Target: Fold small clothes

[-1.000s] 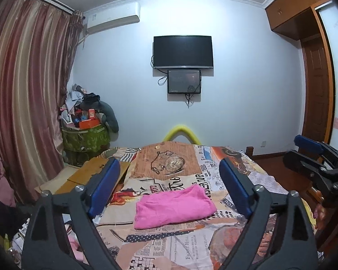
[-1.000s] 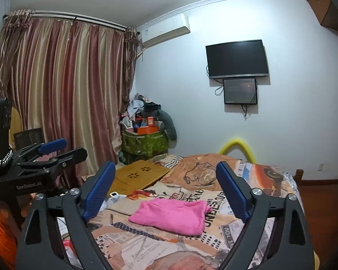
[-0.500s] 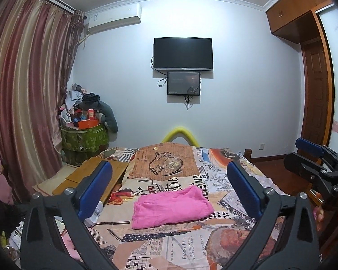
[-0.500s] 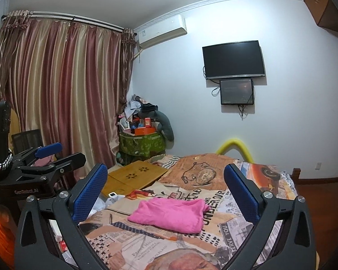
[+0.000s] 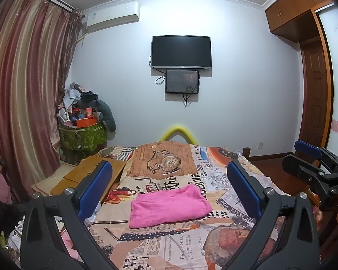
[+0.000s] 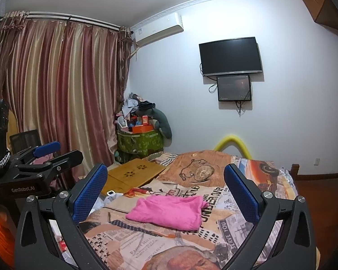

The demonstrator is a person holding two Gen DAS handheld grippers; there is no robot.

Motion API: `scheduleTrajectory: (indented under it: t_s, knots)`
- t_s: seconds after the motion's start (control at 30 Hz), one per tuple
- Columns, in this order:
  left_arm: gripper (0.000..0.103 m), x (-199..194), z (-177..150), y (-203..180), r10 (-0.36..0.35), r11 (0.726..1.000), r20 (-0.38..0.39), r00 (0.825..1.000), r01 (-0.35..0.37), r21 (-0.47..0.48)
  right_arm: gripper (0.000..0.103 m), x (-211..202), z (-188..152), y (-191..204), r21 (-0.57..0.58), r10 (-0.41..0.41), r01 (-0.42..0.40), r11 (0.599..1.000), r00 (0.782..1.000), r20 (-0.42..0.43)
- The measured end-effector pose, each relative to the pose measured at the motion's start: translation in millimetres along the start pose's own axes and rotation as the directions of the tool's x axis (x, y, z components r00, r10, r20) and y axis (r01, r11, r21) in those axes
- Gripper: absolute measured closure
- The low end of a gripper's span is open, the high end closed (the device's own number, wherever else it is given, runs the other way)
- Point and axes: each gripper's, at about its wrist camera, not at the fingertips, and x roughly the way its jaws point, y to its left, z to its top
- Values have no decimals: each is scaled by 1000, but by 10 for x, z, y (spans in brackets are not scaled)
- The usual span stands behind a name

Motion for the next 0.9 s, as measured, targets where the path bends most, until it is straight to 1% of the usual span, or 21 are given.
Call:
scheduleTrajectory:
  t_s: [0.9]
  knots:
    - [0,57,-9,37,-15,1000,-12,1000,15,-12,0,-37,27,-28,13,-12,12,1000,1000,-7]
